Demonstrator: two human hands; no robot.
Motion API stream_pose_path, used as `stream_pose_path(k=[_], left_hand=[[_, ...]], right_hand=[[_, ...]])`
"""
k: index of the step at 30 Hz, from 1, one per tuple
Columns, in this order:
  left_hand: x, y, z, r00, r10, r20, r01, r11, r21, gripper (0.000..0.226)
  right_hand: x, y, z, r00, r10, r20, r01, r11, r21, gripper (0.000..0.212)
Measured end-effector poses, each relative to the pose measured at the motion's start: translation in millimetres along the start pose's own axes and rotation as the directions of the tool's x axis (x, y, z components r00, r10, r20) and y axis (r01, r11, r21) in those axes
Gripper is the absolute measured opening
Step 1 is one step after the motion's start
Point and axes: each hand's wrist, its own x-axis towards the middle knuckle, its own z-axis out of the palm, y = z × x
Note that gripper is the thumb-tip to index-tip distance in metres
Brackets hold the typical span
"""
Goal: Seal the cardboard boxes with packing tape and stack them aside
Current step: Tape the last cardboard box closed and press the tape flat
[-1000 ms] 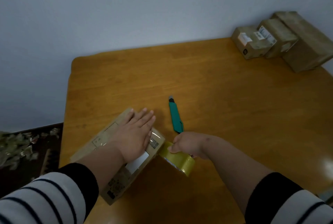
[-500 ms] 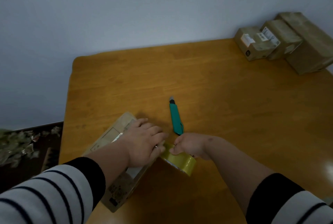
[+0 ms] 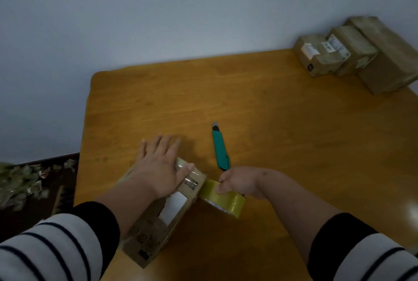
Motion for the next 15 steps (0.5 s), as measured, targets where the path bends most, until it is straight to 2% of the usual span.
stream_pose_path(k=[2, 7, 9, 11, 13, 15], left_hand=[[-1.5, -5.7, -1.8, 0.997, -0.059, 0.039, 0.059, 0.998, 0.005, 0.098], [7.8, -7.1, -13.5, 1.000, 0.002, 0.016, -0.004, 0.993, 0.121, 0.098], [11.8, -5.1, -18.1, 0.991, 0.123, -0.046, -0.114, 0.978, 0.176, 0.083], [15.3, 4.4, -16.6, 0.941, 0.334, -0.056, -0.327, 0.939, 0.105, 0.058], [13.1, 18.4, -10.6, 0.874, 0.478, 0.083, -0.478, 0.878, -0.018, 0.044], [9.9, 27.2, -3.0, 0.843, 0.513, 0.163, -0.524, 0.851, 0.032, 0.042]], right_hand=[[2.1, -1.0, 0.2, 1.000, 0.000, -0.002, 0.000, 1.000, 0.019, 0.043], [4.4, -0.1, -0.4, 1.000, 0.021, 0.002, -0.021, 0.998, 0.056, 0.038], [6.1, 1.3, -1.2, 1.000, 0.015, 0.001, -0.015, 0.996, 0.086, 0.037], [8.3, -0.2, -1.2, 1.000, 0.011, 0.005, -0.011, 0.996, 0.088, 0.035], [9.6, -3.6, -1.5, 1.000, 0.003, 0.008, -0.004, 0.999, 0.048, 0.030], [9.8, -6.7, -2.4, 1.000, 0.009, 0.009, -0.009, 1.000, 0.027, 0.025]])
